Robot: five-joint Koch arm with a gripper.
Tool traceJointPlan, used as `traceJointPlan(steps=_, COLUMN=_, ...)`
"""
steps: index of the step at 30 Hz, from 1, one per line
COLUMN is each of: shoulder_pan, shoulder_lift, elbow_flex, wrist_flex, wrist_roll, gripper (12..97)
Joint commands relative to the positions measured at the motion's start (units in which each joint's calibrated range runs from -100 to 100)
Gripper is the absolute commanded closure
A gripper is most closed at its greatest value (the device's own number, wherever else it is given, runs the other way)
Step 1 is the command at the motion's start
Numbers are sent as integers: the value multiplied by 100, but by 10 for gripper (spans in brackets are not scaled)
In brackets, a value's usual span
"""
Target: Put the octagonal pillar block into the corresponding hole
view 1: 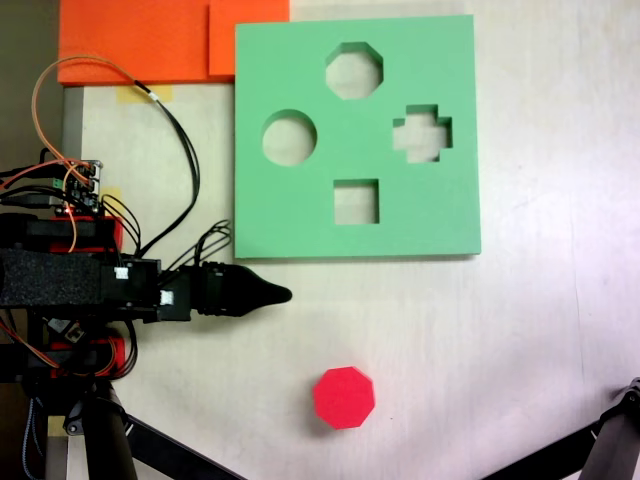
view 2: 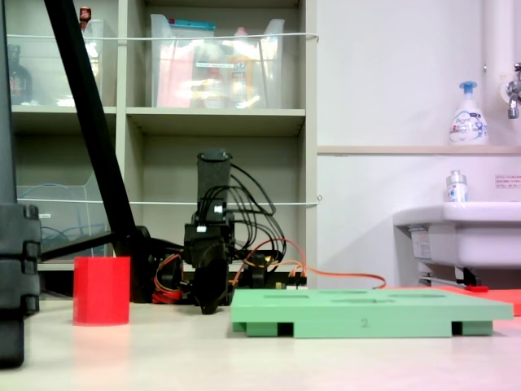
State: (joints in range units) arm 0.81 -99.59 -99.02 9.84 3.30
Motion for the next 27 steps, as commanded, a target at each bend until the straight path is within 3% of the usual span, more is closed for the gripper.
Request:
traceJointPlan(steps=1, shoulder_pan=0, shoulder_lift=-41, elbow_flex=-98, wrist_flex=-295, wrist_roll=-24, gripper=596)
traceJointPlan(steps=27, shoulder_pan=-20, shoulder_lift=-41, elbow_flex=-98, wrist_flex=-295, wrist_roll=78, gripper=600)
